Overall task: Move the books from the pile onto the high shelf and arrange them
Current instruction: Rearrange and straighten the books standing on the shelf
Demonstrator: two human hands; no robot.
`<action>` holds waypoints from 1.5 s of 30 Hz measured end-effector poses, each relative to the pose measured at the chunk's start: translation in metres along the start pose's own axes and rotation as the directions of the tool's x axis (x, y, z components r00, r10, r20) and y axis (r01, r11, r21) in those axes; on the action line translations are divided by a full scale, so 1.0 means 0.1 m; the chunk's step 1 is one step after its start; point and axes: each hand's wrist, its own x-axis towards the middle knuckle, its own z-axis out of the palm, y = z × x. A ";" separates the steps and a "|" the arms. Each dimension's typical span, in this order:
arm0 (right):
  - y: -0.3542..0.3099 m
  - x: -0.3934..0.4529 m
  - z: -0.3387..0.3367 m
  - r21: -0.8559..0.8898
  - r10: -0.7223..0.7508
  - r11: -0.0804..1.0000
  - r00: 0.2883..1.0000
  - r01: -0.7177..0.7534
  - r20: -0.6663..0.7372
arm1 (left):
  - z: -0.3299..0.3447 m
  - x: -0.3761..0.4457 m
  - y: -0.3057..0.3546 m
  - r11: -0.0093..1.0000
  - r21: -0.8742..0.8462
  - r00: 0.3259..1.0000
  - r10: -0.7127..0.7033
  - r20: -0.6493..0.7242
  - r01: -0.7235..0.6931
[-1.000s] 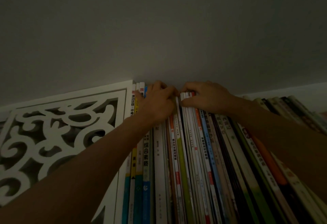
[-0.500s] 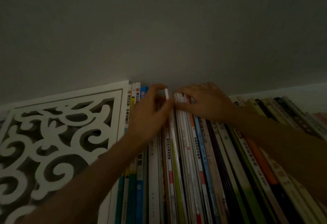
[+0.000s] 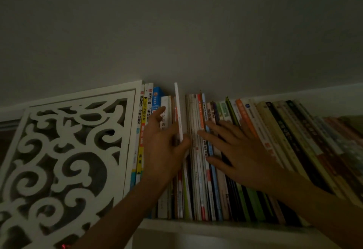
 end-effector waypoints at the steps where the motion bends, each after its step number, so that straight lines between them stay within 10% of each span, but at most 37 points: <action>1: 0.01 -0.02 -0.01 0.014 0.000 1.000 1.000 0.000 -0.007 | -0.06 -0.03 0.05 0.998 -0.061 1.000 -0.020 0.012 0.021; 10: 0.02 -0.29 0.04 -0.094 0.141 0.984 0.982 -0.153 -0.124 | 0.16 -0.44 0.19 0.976 0.125 0.975 -0.192 0.113 0.178; 21: 0.01 -0.32 0.03 -0.112 0.096 0.987 0.984 -0.113 -0.152 | -0.41 -0.62 0.50 0.749 -0.460 0.870 -0.475 0.130 0.477; 25: -0.02 -0.33 0.00 -0.117 0.102 0.986 0.988 -0.115 -0.114 | -0.29 -0.80 0.54 0.737 -0.382 0.825 -0.544 0.156 0.558; 33: 0.01 -0.42 0.05 -0.176 0.028 0.984 0.999 -0.020 0.044 | -0.34 -0.83 0.69 0.812 -0.324 0.871 -0.481 0.100 0.486; 45: 0.07 -0.18 -0.07 -0.144 -0.162 0.979 0.980 0.146 -0.114 | -0.94 -0.93 0.85 0.881 -0.259 0.896 -0.432 -0.102 0.396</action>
